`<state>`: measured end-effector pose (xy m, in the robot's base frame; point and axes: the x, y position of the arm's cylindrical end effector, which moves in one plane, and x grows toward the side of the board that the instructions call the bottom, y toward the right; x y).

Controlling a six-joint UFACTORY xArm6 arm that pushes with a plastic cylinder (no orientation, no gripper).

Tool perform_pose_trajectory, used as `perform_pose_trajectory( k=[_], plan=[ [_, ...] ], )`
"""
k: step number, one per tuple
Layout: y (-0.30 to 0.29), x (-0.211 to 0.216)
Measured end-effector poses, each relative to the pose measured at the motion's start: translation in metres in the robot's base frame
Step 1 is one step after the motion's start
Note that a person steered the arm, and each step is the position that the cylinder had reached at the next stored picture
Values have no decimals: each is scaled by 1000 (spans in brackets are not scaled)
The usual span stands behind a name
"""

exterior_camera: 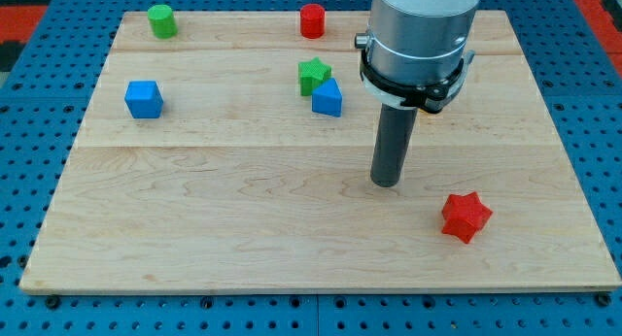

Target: Push the blue triangle parallel to the left of the red star

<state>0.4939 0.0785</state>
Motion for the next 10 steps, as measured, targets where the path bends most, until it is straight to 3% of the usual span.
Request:
perform_pose_trajectory(
  k=[1,2,5,9,10],
  plan=[
    [3,0],
    [9,-65],
    [62,-69],
    [64,-70],
    [44,-109]
  ],
)
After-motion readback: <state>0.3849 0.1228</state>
